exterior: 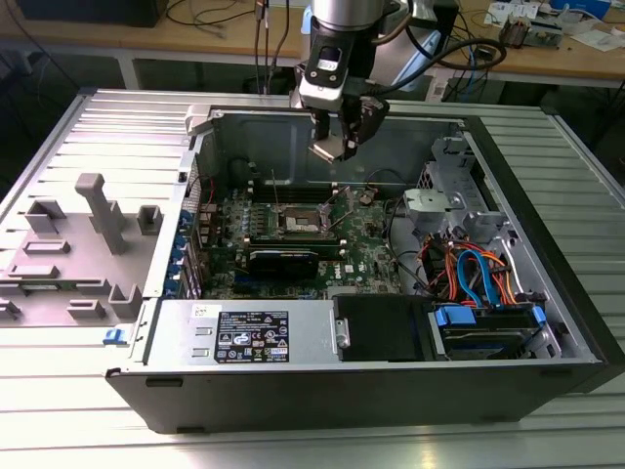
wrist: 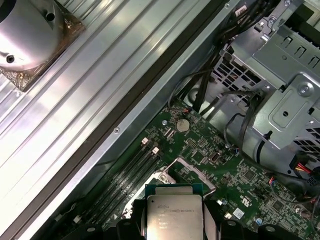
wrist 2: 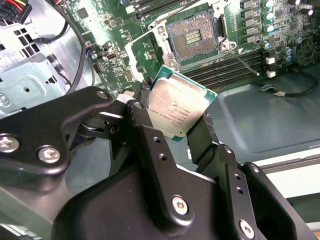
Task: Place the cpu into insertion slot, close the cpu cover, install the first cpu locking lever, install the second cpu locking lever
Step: 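Place the cpu into insertion slot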
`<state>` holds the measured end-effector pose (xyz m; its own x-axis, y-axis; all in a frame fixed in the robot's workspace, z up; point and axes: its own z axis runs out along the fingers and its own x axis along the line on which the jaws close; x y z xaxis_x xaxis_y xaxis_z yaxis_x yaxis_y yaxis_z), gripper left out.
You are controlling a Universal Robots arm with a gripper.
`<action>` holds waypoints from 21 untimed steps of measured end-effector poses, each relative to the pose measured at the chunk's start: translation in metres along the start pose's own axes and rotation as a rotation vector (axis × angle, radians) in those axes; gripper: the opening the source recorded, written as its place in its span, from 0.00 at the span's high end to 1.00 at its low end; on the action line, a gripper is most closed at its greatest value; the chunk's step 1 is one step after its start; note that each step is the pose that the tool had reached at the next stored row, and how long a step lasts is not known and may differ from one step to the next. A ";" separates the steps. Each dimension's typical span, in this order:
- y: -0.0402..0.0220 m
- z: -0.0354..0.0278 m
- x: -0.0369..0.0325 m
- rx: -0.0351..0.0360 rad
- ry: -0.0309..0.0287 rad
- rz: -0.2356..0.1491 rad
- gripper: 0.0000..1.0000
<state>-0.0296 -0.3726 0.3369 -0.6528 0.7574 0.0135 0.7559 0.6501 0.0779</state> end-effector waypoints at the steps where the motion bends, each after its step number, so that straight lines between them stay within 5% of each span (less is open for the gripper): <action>1: 0.0000 0.0001 0.0000 -0.0002 0.0000 0.001 0.45; 21: -0.0001 0.0008 -0.0001 -0.0006 -0.0023 0.029 0.45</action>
<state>-0.0296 -0.3727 0.3361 -0.6304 0.7761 0.0135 0.7745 0.6277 0.0781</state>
